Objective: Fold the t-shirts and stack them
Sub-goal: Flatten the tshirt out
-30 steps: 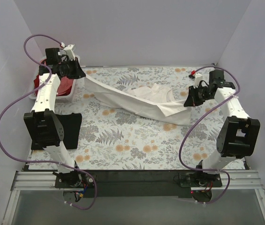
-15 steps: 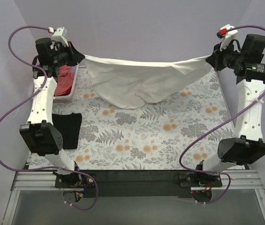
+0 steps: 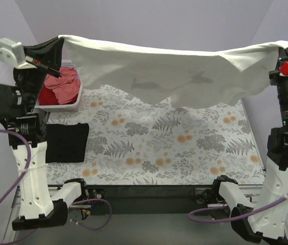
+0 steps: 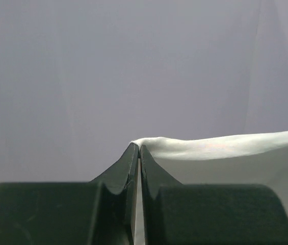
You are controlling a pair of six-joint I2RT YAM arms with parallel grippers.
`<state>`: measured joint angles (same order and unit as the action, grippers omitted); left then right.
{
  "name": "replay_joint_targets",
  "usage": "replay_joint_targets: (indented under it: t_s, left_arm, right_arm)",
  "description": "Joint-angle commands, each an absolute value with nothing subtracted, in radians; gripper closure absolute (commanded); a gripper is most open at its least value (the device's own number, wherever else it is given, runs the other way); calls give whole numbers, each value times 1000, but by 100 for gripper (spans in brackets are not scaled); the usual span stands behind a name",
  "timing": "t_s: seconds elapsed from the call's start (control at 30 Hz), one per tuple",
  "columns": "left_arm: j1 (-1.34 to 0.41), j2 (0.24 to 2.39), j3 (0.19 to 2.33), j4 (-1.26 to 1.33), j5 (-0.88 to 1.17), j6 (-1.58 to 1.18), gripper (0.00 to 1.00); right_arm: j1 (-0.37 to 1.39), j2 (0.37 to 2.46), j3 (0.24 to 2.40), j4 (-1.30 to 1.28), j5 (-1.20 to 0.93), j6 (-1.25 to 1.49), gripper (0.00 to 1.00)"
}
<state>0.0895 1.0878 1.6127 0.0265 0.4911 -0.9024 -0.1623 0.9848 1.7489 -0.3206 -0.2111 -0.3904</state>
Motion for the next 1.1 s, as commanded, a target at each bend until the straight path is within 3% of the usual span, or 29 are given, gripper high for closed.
replay_joint_targets:
  t_s: [0.0, 0.2, 0.37, 0.77, 0.93, 1.03, 1.07]
  left_arm:
    - [97, 1005, 1575, 57, 404, -859, 100]
    - [97, 939, 1664, 6, 253, -809, 100]
    - [97, 986, 1681, -71, 282, -799, 100]
    - [92, 1003, 1108, -78, 514, -847, 100]
    - [61, 1265, 1025, 44, 486, -841, 100]
    - [22, 1501, 1133, 119, 454, -819, 100]
    - [18, 1572, 1134, 120, 460, -819, 100]
  right_arm:
    - [-167, 895, 1726, -105, -26, -462, 99]
    - [-167, 856, 1789, -38, -20, -557, 99]
    - [-167, 900, 1740, -25, -84, -595, 99]
    - [-166, 891, 1162, -38, -504, -597, 99]
    - [-117, 1061, 954, 92, -482, -646, 99]
    - [-69, 1315, 981, 169, -431, -672, 99]
    - [-63, 1316, 1012, 169, -417, -672, 99]
